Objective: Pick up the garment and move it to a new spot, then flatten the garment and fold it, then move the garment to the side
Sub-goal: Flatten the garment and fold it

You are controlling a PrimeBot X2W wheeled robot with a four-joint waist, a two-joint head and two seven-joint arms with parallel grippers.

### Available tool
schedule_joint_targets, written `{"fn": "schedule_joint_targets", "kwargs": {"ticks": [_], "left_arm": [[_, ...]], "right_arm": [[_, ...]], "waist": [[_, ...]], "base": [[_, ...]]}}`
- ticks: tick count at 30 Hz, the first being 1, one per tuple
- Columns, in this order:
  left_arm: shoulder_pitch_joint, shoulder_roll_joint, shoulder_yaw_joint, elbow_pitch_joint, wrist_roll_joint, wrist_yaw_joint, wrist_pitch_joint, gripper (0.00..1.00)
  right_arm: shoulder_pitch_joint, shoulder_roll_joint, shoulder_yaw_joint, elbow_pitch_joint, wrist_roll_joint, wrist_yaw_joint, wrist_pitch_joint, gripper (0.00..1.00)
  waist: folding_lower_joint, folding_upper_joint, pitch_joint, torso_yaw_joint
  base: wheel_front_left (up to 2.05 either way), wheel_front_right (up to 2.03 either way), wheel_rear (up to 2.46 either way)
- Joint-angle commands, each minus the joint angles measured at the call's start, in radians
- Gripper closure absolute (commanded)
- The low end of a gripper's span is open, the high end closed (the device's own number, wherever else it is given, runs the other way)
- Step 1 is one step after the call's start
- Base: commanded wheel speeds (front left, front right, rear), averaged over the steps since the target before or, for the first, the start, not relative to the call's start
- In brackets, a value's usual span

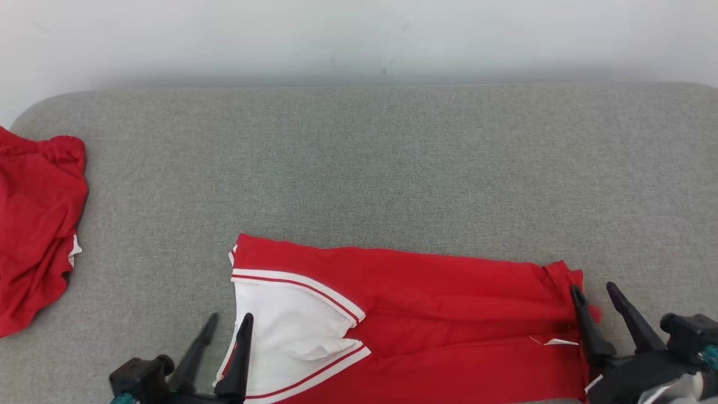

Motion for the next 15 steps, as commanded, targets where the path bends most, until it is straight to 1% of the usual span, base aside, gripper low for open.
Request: {"fn": "schedule_joint_targets", "kwargs": {"ticks": [1, 5, 8, 9, 10, 15], "left_arm": [[0.026, -0.015, 0.037, -0.003, 0.035, -0.004, -0.003, 0.00], [0.059, -0.061, 0.157, -0.032, 0.107, -0.005, -0.003, 0.00], [0.086, -0.097, 0.260, -0.070, 0.207, -0.002, -0.003, 0.00], [0.103, -0.122, 0.316, -0.094, 0.284, 0.001, -0.003, 0.00], [0.108, -0.139, 0.344, -0.106, 0.319, 0.001, -0.003, 0.00], [0.134, -0.216, 0.446, -0.132, 0.451, -0.013, -0.003, 0.00]], "right_arm": [[0.028, -0.004, -0.012, -0.025, 0.011, -0.003, -0.003, 0.00], [0.058, -0.017, -0.040, -0.070, 0.038, -0.003, -0.004, 0.00], [0.055, -0.016, -0.054, -0.070, 0.042, -0.003, 0.019, 0.00], [0.042, -0.007, -0.055, -0.053, 0.041, -0.003, 0.053, 0.00], [0.034, -0.006, -0.051, -0.046, 0.035, -0.003, 0.067, 0.00], [0.004, 0.016, -0.036, 0.016, 0.032, -0.003, 0.125, 0.00]], "waist": [[0.0001, 0.0001, -0.004, -0.003], [0.0001, 0.0001, -0.010, -0.005], [0.0001, 0.0001, -0.012, -0.006], [0.0001, 0.0001, -0.014, -0.005], [0.0001, 0.0001, -0.015, -0.003], [0.0001, 0.0001, -0.018, 0.015]], "base": [[0.00, 0.00, 0.00], [0.00, 0.00, 0.00], [0.00, 0.00, 0.00], [0.00, 0.00, 0.00], [0.00, 0.00, 0.00], [0.00, 0.00, 0.00]]}}
